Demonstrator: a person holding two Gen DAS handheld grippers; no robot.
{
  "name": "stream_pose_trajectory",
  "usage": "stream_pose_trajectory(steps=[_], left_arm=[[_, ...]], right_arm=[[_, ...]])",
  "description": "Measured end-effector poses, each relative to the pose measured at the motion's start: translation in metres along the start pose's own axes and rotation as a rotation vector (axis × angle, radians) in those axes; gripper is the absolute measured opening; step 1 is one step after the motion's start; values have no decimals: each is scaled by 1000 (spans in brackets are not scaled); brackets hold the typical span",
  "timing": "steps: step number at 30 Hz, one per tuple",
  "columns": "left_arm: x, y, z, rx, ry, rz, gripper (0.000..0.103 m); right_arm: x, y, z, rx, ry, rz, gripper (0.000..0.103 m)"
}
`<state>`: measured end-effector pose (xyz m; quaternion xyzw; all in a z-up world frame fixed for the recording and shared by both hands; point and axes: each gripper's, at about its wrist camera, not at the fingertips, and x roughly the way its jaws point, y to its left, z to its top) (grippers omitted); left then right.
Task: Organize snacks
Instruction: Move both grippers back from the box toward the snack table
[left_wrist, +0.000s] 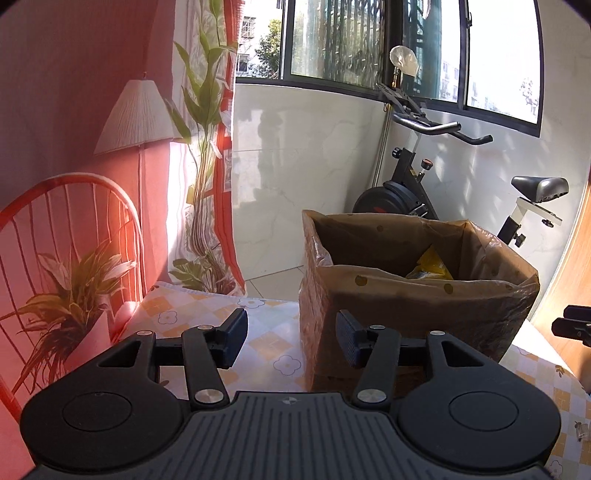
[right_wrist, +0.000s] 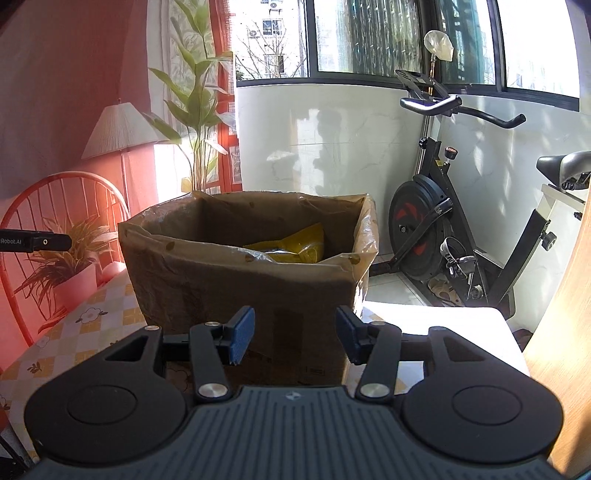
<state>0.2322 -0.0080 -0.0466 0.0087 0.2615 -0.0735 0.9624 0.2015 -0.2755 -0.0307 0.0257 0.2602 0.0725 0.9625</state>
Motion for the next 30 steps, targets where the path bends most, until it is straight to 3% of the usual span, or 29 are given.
stream_pose_trajectory(steps=[5,16,19,24,30], left_arm=[[-6,4,-37,-34,36,29,55],[-7,-18,-112,-85,129,-2,55],[-5,-20,-125,-100,156,-8,55],[-5,-24,-136,-106,180,-14,55],[-5,-36,-148,-92,185,-33,55]], right_arm=[[-2,8,-37,-35,68,-9,52],[13,20,-128,-139,263,27,52],[18,24,-149,-174,321,41,56],[22,26,-166,-180,348,77,72],[25,28,-178,-173,343,81,73]])
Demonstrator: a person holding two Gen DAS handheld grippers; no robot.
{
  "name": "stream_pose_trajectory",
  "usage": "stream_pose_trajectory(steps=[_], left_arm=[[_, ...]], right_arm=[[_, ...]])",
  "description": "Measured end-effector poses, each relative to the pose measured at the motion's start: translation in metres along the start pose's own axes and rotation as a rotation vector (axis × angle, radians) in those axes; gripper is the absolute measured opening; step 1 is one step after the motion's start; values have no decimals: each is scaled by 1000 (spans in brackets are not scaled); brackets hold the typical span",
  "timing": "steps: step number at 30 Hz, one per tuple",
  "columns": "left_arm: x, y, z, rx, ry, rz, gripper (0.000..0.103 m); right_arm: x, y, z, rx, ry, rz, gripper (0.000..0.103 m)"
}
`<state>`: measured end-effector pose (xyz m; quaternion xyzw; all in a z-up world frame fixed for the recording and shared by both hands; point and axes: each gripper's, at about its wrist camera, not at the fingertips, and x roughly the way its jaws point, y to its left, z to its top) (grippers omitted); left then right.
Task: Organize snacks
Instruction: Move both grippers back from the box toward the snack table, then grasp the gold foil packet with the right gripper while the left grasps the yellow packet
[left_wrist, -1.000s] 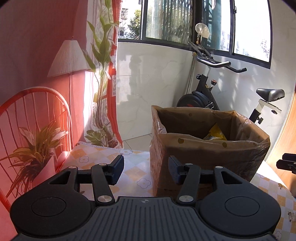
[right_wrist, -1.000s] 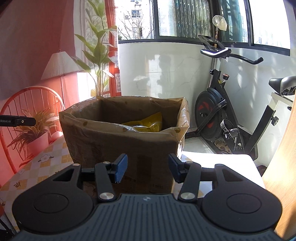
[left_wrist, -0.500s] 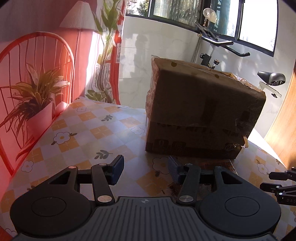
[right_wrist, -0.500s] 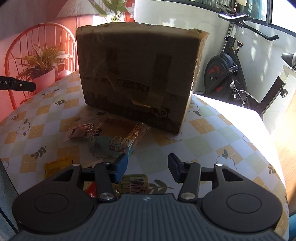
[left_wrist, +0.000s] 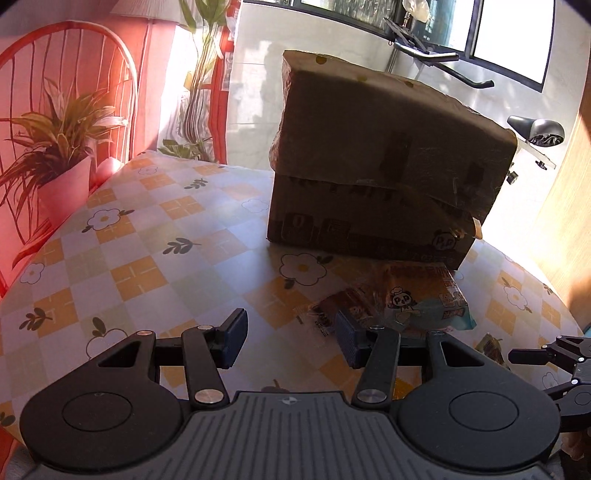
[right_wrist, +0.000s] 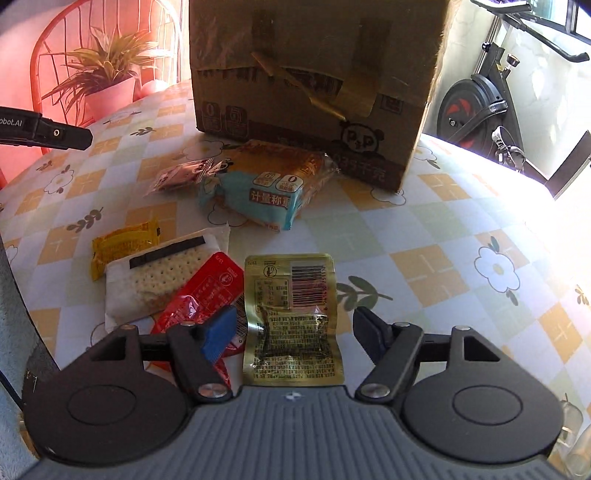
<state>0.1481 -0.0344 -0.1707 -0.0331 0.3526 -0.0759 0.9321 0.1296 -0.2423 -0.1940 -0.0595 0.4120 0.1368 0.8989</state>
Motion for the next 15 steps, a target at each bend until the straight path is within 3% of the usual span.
stream_pose_trajectory(steps=[10,15], left_arm=[[3,-12,-20,13,19,-23,55],[9,-20,-33,44,52,-49,55]], right_arm=[[4,-4,-11,53,-62,7,72],[2,5,-13,21,-88,5,59]])
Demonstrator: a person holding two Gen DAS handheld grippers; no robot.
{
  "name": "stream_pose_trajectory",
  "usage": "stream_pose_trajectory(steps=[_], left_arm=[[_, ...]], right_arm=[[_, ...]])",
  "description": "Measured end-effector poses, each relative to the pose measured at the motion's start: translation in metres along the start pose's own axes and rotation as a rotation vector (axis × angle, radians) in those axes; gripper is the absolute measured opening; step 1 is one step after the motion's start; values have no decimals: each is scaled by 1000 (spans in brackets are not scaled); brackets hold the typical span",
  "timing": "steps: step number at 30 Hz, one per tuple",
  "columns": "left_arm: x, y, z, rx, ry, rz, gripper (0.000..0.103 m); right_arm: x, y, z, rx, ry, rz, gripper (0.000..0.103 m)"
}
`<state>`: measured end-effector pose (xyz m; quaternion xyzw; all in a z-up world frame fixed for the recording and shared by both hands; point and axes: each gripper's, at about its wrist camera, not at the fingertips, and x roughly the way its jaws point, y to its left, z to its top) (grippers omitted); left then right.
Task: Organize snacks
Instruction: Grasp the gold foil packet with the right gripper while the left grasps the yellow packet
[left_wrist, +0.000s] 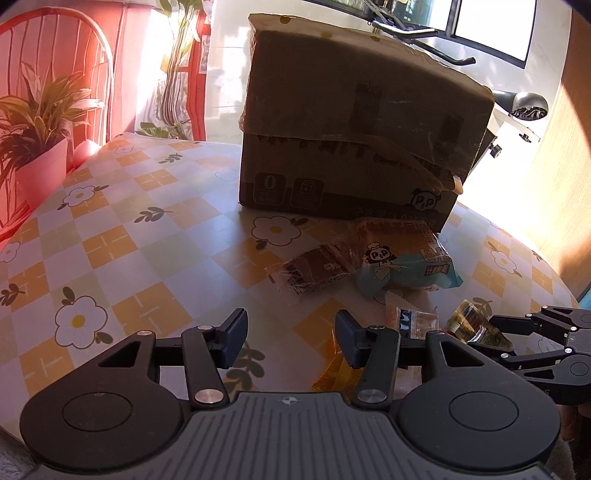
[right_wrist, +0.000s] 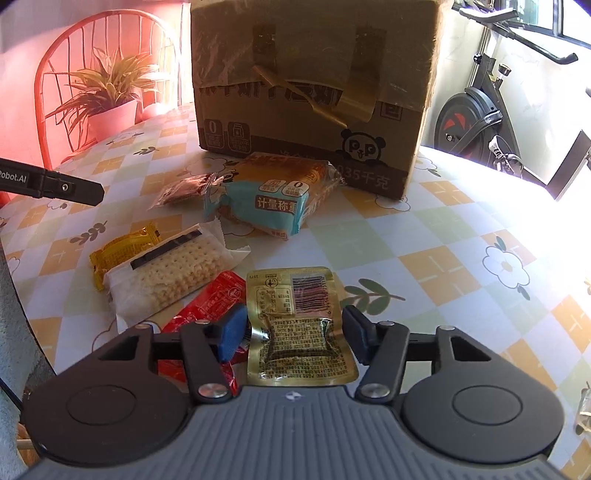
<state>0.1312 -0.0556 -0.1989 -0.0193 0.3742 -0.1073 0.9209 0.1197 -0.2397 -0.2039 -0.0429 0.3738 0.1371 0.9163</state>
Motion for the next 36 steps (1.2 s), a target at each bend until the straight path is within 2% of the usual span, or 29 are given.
stream_pose_trajectory(steps=[4,6,11,15,22,27,30,36], left_arm=[[5,-6,-8,24,26,-21,55],[6,-7,-10,30,28,-27,55],[8,-9,-11,31,34,-30,55],[9,-11,-12,37,37,-30,55],[10,-11,-12,28,36,-32,55],[12,-12,-13,33,42,-35,55],[12,-12,-13,35,45,-37,55],[13,-12,-13,36,46,-37,55]], right_arm=[[-4,-2,-3,0,-19,-2,56],[-8,-4,-5,19,-31,-7,51],[-11,-7,-9,67,-44,-15,50],[-10,-8,-12,103,-49,-35,58],[-8,-4,-14,96,-66,-60,60],[-8,-5,-15,96,-69,-61,60],[-9,-3,-16,85,-63,-50,65],[-11,-4,-19,79,-69,-48,65]])
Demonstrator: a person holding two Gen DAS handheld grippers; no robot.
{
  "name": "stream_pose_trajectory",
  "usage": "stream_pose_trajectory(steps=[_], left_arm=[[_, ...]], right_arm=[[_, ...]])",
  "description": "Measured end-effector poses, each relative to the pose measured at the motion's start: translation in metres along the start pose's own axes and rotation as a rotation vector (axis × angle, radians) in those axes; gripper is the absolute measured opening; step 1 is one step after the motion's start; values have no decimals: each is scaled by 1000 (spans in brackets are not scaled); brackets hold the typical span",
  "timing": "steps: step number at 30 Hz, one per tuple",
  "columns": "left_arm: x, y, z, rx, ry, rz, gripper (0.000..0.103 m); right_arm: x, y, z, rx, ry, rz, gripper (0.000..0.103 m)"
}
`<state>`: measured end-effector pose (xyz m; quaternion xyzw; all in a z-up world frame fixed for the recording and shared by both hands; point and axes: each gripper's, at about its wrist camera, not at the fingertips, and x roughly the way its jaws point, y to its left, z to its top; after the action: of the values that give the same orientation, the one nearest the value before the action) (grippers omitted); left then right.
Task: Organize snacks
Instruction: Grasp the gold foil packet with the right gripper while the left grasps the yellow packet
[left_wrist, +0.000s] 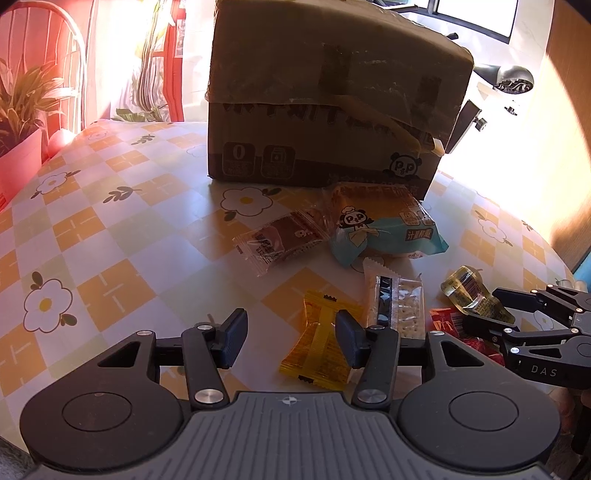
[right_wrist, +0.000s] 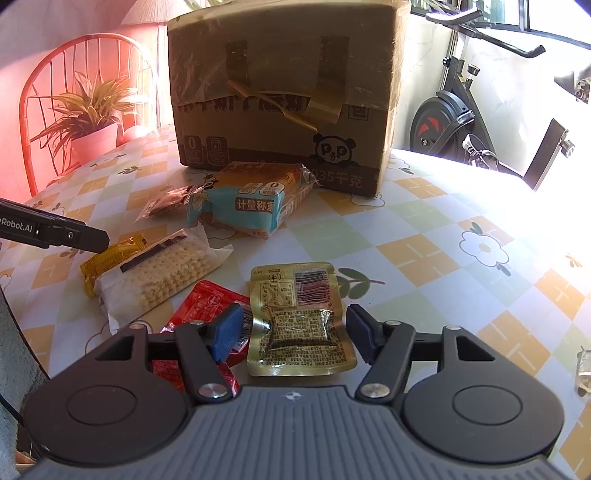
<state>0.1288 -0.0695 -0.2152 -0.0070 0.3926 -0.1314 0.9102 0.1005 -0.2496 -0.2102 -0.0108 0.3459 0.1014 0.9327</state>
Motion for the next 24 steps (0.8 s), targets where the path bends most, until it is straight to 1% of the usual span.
stream_pose_trajectory(steps=[2,4,7,8,11,17,20,22,24], left_arm=[[0,0,0,1,0,-1,55],[1,-1,0,1,1,-1,55],[1,-1,-1,3,3,-5,55],[1,-1,-1,4,4,-7,55],[3,-3,-2,10,12,-16,55],[4,-5,-3,25,16,-28,55],[7,-9,-4,46,32,-32,55],[9,-13,-5,72,44,-29,55],[15,-19,-6,117,63,-6,55]], right_arm=[[0,0,-1,0,-2,0,64],[-1,-1,-1,6,-7,-11,59],[-4,-4,0,25,-17,-1,53],[-5,-3,0,23,-22,-2,50],[-8,-4,1,28,-31,1,46],[-10,-5,4,43,-47,5,45],[-11,-5,6,45,-54,8,45],[-10,-4,7,50,-57,10,45],[-10,-4,7,51,-57,12,45]])
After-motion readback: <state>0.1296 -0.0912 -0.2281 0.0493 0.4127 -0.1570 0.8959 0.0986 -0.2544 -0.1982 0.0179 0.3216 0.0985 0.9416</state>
